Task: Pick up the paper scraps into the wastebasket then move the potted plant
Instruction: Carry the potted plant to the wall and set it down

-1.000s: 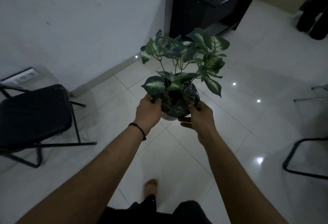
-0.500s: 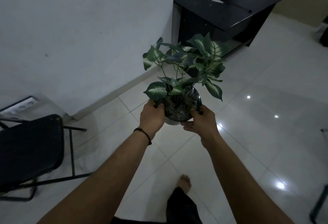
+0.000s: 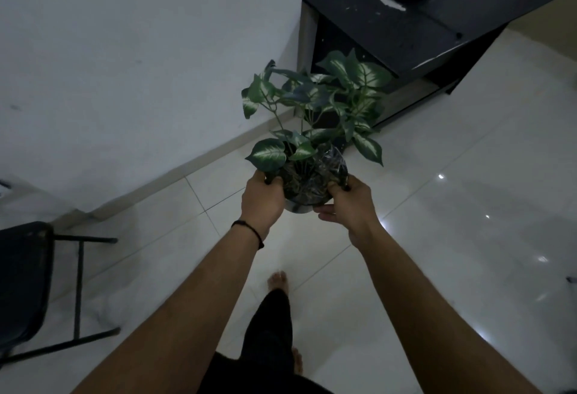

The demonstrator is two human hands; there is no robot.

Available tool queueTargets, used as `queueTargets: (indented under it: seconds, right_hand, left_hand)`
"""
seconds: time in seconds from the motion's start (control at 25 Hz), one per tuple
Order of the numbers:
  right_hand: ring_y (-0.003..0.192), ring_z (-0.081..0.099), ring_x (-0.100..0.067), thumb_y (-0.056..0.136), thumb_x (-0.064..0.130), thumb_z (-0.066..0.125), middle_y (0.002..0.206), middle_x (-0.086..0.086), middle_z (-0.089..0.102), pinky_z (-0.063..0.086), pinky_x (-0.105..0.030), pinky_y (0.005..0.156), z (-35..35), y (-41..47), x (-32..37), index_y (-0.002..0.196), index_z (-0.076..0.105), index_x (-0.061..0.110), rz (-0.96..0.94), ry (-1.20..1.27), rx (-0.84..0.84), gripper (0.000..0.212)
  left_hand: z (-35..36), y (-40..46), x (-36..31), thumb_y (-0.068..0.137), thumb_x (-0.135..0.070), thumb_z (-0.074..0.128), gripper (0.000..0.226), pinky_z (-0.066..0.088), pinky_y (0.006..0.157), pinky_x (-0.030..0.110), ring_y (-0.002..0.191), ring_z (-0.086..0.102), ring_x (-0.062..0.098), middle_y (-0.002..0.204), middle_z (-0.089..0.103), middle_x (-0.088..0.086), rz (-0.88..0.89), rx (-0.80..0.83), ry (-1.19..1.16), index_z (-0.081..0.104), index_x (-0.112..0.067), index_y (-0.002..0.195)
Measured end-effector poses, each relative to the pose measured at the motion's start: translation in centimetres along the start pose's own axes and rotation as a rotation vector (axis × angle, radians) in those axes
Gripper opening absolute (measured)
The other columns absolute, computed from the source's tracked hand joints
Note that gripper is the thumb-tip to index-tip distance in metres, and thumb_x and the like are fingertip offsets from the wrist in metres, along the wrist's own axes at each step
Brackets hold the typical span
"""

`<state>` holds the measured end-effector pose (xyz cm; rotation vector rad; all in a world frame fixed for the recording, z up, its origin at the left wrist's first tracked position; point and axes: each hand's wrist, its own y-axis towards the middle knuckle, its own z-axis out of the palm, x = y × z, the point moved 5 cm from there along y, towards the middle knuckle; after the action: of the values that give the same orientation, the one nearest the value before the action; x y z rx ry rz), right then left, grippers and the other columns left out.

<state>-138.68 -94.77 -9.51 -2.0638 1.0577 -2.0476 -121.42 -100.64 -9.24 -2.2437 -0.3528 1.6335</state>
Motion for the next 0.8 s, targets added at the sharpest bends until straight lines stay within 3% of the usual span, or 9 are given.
queueTargets:
  seconds: [0.24, 0.4, 0.8]
  right_hand:
    - [0.072, 0.076, -0.029, 0.102, 0.017, 0.049, 0.11, -0.016, 0.07, 0.062, -0.036, 0.063, 1.1, 9.9, 4.7, 0.132, 0.056, 0.016, 0.014, -0.029, 0.047, 0.031]
    - [0.073, 0.076, -0.03, 0.102, 0.014, 0.049, 0.11, -0.015, 0.07, 0.063, -0.041, 0.068, 2.1, 16.2, 8.6, 0.131, 0.056, 0.016, 0.0, -0.049, 0.06, 0.03]
    - [0.074, 0.076, -0.027, 0.099, 0.011, 0.052, 0.107, -0.012, 0.071, 0.063, -0.043, 0.068, 4.5, 32.3, 14.8, 0.129, 0.056, 0.013, 0.03, -0.204, 0.25, 0.03]
  left_hand:
    - [2.4, 9.2, -4.4, 0.091, -0.025, 0.047, 0.022, 0.058, 0.082, 0.055, 0.091, 0.063, 0.028, 0.1, 0.066, 0.004, -0.029, -0.045, -0.009, 0.056, -0.027, 0.11]
    - [3.2, 14.9, -7.7, 0.093, -0.026, 0.048, 0.022, 0.058, 0.082, 0.054, 0.091, 0.063, 0.03, 0.101, 0.066, 0.008, -0.021, -0.068, 0.022, 0.055, -0.024, 0.113]
    - [6.4, 28.0, -12.2, 0.089, -0.026, 0.05, 0.025, 0.058, 0.083, 0.051, 0.095, 0.063, 0.032, 0.108, 0.067, 0.007, -0.081, -0.213, 0.001, 0.059, -0.024, 0.112]
